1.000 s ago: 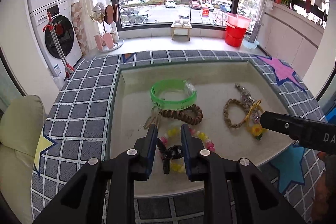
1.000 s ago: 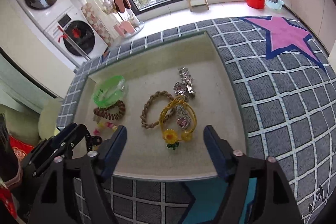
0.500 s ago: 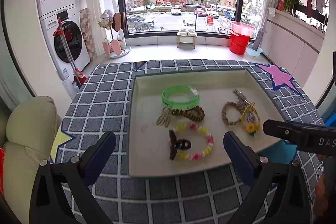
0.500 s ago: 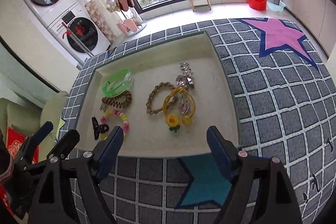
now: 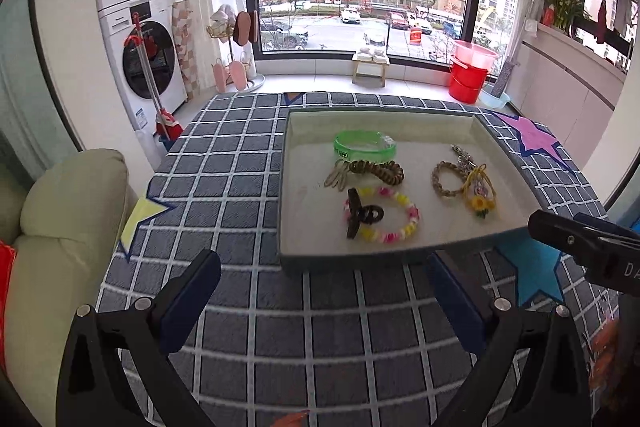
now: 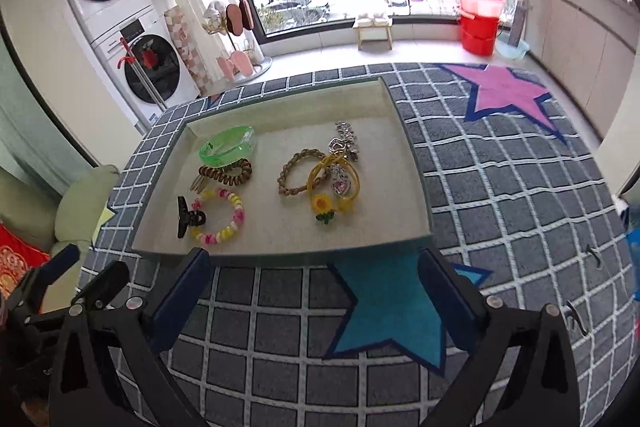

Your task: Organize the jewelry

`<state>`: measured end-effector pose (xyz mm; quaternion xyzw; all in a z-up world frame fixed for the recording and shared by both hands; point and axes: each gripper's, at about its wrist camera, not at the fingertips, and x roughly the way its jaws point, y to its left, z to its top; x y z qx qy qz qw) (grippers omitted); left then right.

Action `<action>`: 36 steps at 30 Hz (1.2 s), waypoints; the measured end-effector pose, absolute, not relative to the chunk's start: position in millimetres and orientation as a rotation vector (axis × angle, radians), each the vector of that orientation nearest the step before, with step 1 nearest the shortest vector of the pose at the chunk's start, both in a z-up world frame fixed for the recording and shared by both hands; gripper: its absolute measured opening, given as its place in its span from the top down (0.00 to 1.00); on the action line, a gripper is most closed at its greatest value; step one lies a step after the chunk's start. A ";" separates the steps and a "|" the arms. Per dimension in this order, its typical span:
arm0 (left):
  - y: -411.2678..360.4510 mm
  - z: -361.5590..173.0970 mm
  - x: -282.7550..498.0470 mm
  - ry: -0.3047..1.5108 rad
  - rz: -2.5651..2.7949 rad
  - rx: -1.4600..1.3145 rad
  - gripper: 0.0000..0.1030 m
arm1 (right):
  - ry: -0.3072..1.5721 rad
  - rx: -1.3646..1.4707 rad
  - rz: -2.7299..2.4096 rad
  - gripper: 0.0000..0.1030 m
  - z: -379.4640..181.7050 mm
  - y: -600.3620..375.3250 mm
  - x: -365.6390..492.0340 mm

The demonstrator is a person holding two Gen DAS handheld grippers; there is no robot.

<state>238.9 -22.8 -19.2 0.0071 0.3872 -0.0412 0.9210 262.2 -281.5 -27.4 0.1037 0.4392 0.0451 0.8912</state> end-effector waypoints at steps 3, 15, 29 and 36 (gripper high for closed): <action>-22.5 -17.7 224.3 0.774 -0.073 0.022 0.00 | 0.883 0.185 0.071 0.00 -23.9 -278.2 247.6; -25.0 -33.1 184.4 0.791 -0.059 0.008 0.00 | 0.784 0.083 -0.012 0.00 -31.2 -272.9 189.3; -26.9 -31.6 159.7 0.730 -0.050 0.013 0.00 | 0.716 0.039 -0.032 0.00 -25.8 -266.4 158.6; -24.1 -28.1 157.5 0.709 -0.041 0.011 0.00 | 0.706 0.032 -0.031 0.00 -23.0 -263.2 158.1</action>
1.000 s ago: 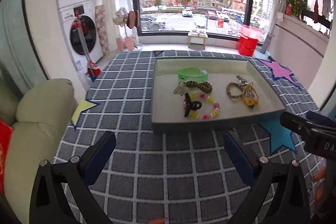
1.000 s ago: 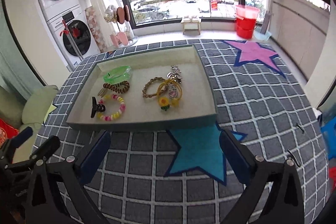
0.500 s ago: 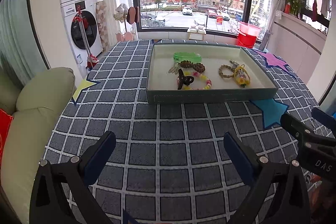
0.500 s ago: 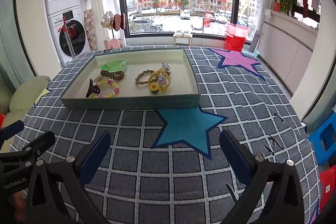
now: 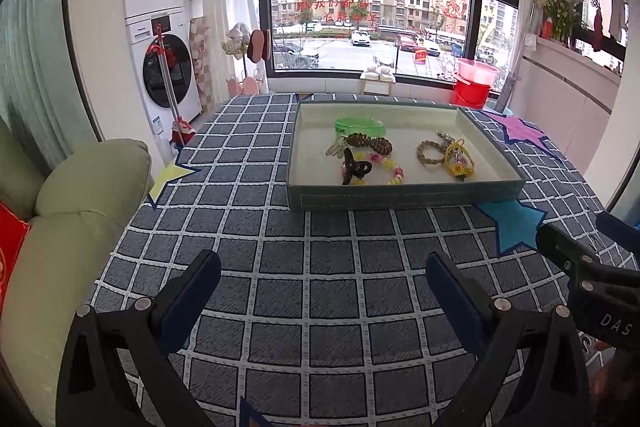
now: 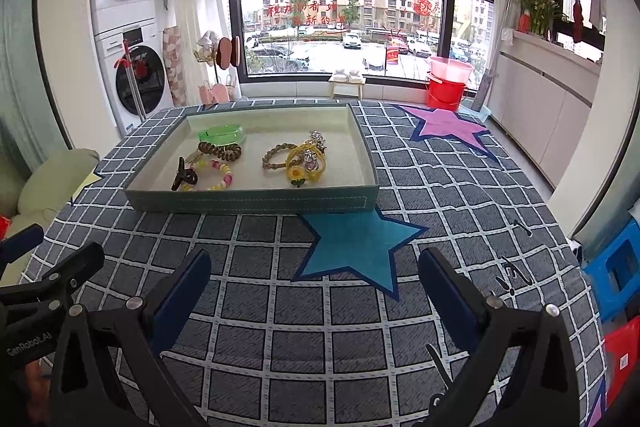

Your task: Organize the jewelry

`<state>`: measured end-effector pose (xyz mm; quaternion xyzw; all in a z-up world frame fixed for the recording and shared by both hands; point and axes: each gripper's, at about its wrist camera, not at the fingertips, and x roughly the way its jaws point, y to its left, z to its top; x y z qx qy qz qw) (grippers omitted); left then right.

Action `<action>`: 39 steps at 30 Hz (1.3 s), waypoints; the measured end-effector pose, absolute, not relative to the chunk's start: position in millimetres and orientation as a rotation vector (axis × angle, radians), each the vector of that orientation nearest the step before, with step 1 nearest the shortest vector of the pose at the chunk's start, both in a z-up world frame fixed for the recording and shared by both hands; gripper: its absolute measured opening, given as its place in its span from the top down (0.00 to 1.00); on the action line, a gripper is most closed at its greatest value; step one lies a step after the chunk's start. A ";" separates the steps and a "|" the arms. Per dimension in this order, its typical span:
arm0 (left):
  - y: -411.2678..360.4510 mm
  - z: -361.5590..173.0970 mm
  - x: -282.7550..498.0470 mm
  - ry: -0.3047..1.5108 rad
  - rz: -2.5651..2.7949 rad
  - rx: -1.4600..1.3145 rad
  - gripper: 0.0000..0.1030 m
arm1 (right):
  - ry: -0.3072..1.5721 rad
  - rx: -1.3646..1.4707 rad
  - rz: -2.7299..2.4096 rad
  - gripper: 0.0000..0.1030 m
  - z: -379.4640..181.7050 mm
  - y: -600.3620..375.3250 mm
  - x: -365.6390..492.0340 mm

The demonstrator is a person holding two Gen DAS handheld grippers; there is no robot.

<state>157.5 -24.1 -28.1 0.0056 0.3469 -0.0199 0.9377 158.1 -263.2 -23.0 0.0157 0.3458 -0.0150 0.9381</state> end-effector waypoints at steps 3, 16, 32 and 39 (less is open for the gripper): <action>-24.0 -27.2 157.1 0.702 -0.038 0.017 0.00 | 0.703 0.031 -0.031 0.00 -22.4 -262.5 158.0; -24.3 -27.7 156.7 0.706 -0.038 0.015 0.00 | 0.698 0.034 -0.027 0.00 -22.6 -259.8 158.2; -24.5 -31.6 157.6 0.715 -0.037 0.015 0.00 | 0.699 0.039 -0.023 0.00 -23.8 -258.9 158.5; -24.7 -33.4 157.7 0.717 -0.039 0.015 0.00 | 0.700 0.041 -0.023 0.00 -24.0 -257.6 158.8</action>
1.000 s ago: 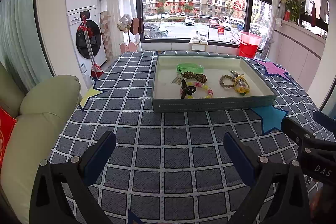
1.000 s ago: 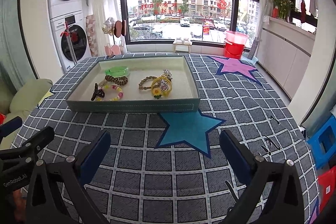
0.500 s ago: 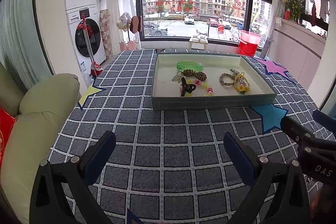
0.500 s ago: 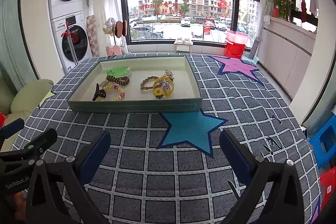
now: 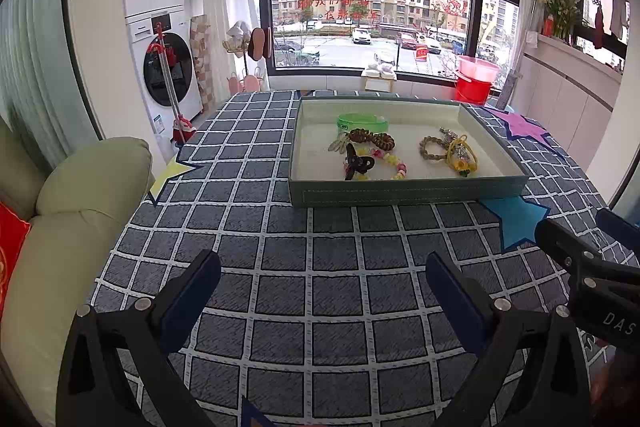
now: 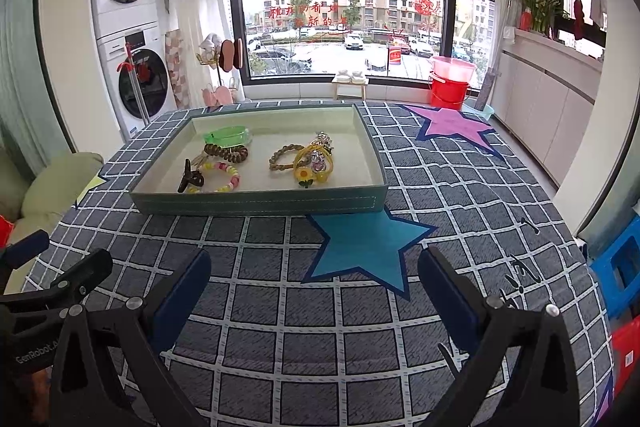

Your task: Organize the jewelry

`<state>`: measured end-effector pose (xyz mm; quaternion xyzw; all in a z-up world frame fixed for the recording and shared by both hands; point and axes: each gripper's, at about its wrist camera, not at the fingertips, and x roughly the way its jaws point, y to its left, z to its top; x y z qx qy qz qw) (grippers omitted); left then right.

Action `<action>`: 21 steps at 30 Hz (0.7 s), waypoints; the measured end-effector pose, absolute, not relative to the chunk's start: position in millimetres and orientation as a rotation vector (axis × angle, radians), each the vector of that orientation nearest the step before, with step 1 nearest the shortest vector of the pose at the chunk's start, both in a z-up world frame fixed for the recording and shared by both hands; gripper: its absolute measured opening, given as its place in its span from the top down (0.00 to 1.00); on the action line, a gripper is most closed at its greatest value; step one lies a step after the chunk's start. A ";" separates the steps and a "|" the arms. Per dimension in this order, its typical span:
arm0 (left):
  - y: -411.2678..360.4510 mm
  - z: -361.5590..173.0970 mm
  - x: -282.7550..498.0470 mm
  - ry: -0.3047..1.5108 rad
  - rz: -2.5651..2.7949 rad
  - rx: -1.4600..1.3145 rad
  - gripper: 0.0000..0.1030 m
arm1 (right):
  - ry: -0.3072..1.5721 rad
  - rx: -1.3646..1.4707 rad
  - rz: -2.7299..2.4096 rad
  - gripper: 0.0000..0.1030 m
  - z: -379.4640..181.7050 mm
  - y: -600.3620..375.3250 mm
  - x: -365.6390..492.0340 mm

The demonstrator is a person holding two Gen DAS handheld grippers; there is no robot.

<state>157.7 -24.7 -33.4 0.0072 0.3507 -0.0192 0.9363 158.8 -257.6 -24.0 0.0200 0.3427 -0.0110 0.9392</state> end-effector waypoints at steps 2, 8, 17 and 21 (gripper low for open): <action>-24.8 -34.6 157.8 0.719 -0.041 0.015 0.00 | 0.702 0.046 -0.021 0.00 -24.4 -257.4 159.3; -24.3 -36.9 157.4 0.724 -0.041 0.016 0.00 | 0.704 0.050 -0.019 0.00 -24.6 -256.1 160.0; -24.3 -36.6 157.9 0.725 -0.039 0.017 0.00 | 0.703 0.049 -0.017 0.00 -24.5 -255.9 160.0; -24.5 -36.4 157.9 0.726 -0.039 0.017 0.00 | 0.702 0.048 -0.017 0.00 -24.5 -256.0 159.9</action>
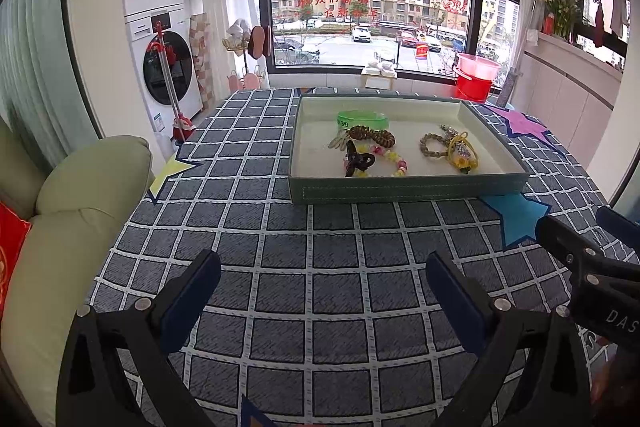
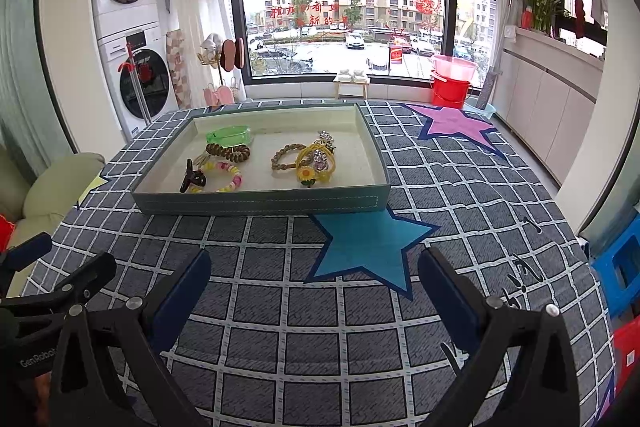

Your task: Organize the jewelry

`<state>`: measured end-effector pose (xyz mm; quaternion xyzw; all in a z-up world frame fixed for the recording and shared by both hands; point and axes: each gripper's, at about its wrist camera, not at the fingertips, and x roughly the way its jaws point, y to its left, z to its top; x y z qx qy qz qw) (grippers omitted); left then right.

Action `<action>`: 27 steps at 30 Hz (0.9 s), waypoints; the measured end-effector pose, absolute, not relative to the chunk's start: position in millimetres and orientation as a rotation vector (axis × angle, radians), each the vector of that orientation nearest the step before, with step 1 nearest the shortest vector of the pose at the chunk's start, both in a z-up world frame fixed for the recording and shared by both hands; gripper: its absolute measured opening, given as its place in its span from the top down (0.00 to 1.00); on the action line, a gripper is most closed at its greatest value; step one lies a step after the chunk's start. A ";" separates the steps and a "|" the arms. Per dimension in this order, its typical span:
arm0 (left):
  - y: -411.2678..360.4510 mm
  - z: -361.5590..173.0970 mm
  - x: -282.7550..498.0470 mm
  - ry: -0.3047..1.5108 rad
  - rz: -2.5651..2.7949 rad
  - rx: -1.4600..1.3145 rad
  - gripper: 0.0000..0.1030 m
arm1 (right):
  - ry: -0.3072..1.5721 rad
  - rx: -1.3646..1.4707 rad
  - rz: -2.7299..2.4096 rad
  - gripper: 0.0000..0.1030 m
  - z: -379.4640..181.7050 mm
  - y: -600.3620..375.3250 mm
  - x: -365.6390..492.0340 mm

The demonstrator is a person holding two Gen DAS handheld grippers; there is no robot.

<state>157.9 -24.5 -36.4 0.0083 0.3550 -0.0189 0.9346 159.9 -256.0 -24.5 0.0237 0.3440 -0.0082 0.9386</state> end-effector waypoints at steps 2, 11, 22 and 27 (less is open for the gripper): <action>-24.4 -36.2 158.0 0.726 -0.039 0.016 0.00 | 0.702 0.049 -0.017 0.00 -24.5 -256.0 159.9; -24.5 -36.7 158.0 0.725 -0.037 0.019 0.00 | 0.703 0.050 -0.016 0.00 -24.3 -255.5 159.9; -24.4 -37.1 157.9 0.725 -0.033 0.023 0.00 | 0.701 0.049 -0.017 0.00 -24.2 -255.1 159.6; -23.7 -37.0 157.8 0.726 -0.030 0.027 0.00 | 0.702 0.050 -0.018 0.00 -24.1 -255.3 159.5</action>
